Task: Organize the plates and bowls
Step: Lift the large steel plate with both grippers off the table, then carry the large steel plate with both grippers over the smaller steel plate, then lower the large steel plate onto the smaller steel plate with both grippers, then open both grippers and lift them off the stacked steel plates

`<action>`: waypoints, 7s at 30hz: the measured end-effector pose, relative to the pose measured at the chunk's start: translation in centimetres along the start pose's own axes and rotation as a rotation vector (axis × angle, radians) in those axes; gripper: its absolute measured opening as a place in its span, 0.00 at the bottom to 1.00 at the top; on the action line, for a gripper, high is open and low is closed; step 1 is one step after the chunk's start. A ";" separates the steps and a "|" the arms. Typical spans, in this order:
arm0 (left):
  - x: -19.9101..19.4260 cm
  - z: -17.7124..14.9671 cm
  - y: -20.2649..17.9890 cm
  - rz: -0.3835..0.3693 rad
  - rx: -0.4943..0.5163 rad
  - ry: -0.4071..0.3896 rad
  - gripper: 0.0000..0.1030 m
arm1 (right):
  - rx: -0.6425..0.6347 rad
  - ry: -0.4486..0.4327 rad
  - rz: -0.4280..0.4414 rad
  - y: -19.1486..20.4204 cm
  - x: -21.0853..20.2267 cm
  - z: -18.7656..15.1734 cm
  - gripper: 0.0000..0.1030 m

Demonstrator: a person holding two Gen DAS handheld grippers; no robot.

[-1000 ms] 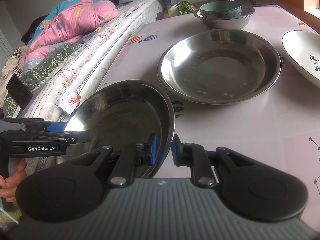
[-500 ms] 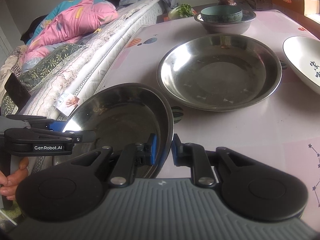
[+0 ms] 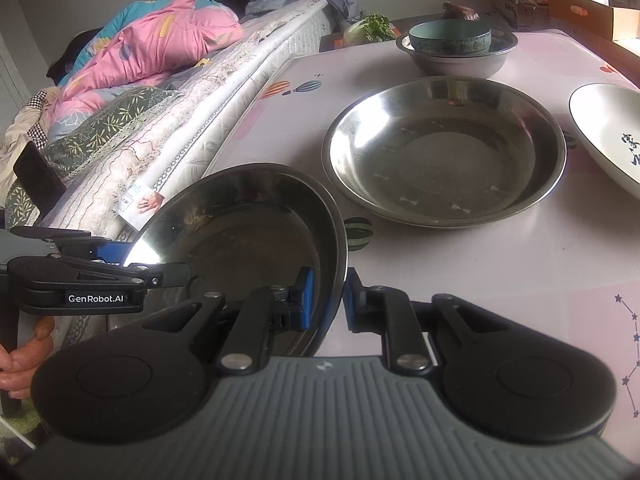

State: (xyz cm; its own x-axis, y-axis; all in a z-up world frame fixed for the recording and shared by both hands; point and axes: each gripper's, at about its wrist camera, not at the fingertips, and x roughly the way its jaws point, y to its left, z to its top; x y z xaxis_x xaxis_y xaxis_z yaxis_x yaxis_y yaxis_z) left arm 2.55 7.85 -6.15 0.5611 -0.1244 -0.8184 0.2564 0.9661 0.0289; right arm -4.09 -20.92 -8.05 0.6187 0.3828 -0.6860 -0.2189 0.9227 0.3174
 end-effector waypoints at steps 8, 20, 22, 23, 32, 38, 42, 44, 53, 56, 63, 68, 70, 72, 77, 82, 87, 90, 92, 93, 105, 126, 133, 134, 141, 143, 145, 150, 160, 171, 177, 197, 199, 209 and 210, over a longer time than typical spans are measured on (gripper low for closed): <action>-0.6 0.0 0.0 0.007 0.001 -0.008 0.52 | -0.002 -0.007 0.006 0.1 -0.3 0.0 0.16; -1.9 0.3 0.2 0.020 0.001 -0.036 0.52 | -0.010 -0.026 0.015 0.6 -1.0 0.5 0.16; -2.1 0.4 0.2 0.022 -0.001 -0.042 0.52 | -0.013 -0.032 0.017 0.7 -1.2 0.6 0.16; -2.3 0.4 0.1 0.024 -0.001 -0.046 0.52 | -0.013 -0.034 0.018 0.8 -1.2 0.6 0.16; -3.3 0.8 0.0 0.032 -0.002 -0.070 0.52 | -0.018 -0.056 0.024 1.1 -1.9 1.2 0.16; -3.5 1.3 -0.2 0.036 0.002 -0.080 0.52 | -0.014 -0.066 0.027 0.9 -2.3 1.4 0.16; -3.6 1.6 -0.5 0.037 0.011 -0.087 0.52 | -0.008 -0.073 0.024 0.8 -2.5 1.5 0.16; -3.6 1.9 -0.7 0.037 0.016 -0.090 0.52 | -0.005 -0.077 0.023 0.6 -2.6 1.6 0.16; -3.7 3.0 -1.6 0.024 0.029 -0.108 0.52 | 0.017 -0.095 0.005 -0.5 -3.4 2.0 0.16; -3.7 3.4 -2.1 0.018 0.031 -0.113 0.52 | 0.022 -0.103 -0.003 -0.8 -3.8 2.1 0.16; -3.7 4.4 -3.0 0.003 0.045 -0.129 0.52 | 0.037 -0.123 -0.022 -1.8 -4.6 2.5 0.16; -3.5 5.5 -4.1 -0.009 0.061 -0.138 0.52 | 0.053 -0.136 -0.037 -2.8 -5.2 2.8 0.16; -3.3 6.1 -4.6 -0.014 0.066 -0.139 0.52 | 0.059 -0.140 -0.044 -3.3 -5.4 3.0 0.16; -3.2 6.6 -5.0 -0.022 0.067 -0.142 0.52 | 0.067 -0.143 -0.051 -3.9 -5.6 3.1 0.16; -2.8 7.9 -6.4 -0.037 0.080 -0.147 0.52 | 0.092 -0.152 -0.073 -5.3 -6.0 3.5 0.16; -2.2 8.8 -7.5 -0.046 0.091 -0.139 0.52 | 0.116 -0.153 -0.085 -7.0 -6.2 3.8 0.16; -1.7 9.5 -8.4 -0.046 0.099 -0.129 0.52 | 0.132 -0.153 -0.087 -8.4 -6.2 4.2 0.16; -1.4 9.9 -8.9 -0.044 0.102 -0.125 0.52 | 0.139 -0.152 -0.087 -9.1 -6.0 4.4 0.16; -1.2 10.1 -9.2 -0.042 0.106 -0.122 0.52 | 0.144 -0.152 -0.087 -9.5 -5.9 4.6 0.16; -1.2 10.3 -9.4 -0.041 0.108 -0.121 0.52 | 0.147 -0.152 -0.087 -9.7 -5.9 4.7 0.16; 0.3 11.8 -10.7 -0.040 0.126 -0.101 0.52 | 0.173 -0.151 -0.091 -11.7 -5.3 5.8 0.16; 1.6 12.7 -10.9 -0.045 0.120 -0.084 0.52 | 0.179 -0.140 -0.101 -12.6 -4.4 6.9 0.16; 2.7 13.1 -11.0 -0.049 0.115 -0.065 0.52 | 0.190 -0.123 -0.110 -12.9 -3.7 7.0 0.16; 2.8 13.1 -11.0 -0.049 0.115 -0.064 0.52 | 0.191 -0.120 -0.111 -12.9 -3.6 7.0 0.16; 3.2 13.2 -11.1 -0.054 0.112 -0.054 0.52 | 0.198 -0.110 -0.114 -13.1 -3.1 7.4 0.16; 3.4 13.2 -11.1 -0.057 0.112 -0.053 0.52 | 0.199 -0.109 -0.116 -13.2 -3.0 7.5 0.16; 3.5 13.3 -11.1 -0.059 0.111 -0.051 0.52 | 0.202 -0.107 -0.117 -13.2 -2.9 7.5 0.16; 3.9 13.2 -11.2 -0.064 0.111 -0.039 0.52 | 0.210 -0.102 -0.122 -13.4 -2.8 7.6 0.17; 4.6 13.1 -11.3 -0.072 0.114 -0.025 0.52 | 0.221 -0.101 -0.127 -13.7 -2.5 7.7 0.17; 3.5 12.8 -10.9 -0.091 0.116 -0.060 0.53 | 0.247 -0.102 -0.151 -14.1 -2.4 7.7 0.19; 2.9 12.4 -10.7 -0.097 0.114 -0.071 0.53 | 0.250 -0.118 -0.162 -14.1 -2.9 7.7 0.23; 2.3 10.8 -8.0 -0.082 0.055 -0.050 0.54 | 0.154 -0.072 -0.148 -10.9 -1.3 7.4 0.30; 2.5 10.6 -7.9 -0.086 0.057 -0.045 0.54 | 0.185 -0.085 -0.161 -11.4 -1.7 7.3 0.30; 4.3 9.8 -8.9 -0.166 0.055 0.013 0.52 | 0.391 -0.109 -0.165 -15.4 -2.8 4.9 0.30; 4.5 9.8 -9.0 -0.173 0.051 0.018 0.51 | 0.405 -0.101 -0.151 -15.6 -2.5 4.6 0.30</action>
State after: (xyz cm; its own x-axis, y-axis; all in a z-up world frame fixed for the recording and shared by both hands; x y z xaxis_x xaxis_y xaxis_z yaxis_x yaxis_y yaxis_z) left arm 10.50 -3.58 -4.47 0.4915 -0.2831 -0.8236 0.3877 0.9179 -0.0842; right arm 1.27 -36.48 -8.22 0.6960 0.2206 -0.6833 0.1804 0.8674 0.4637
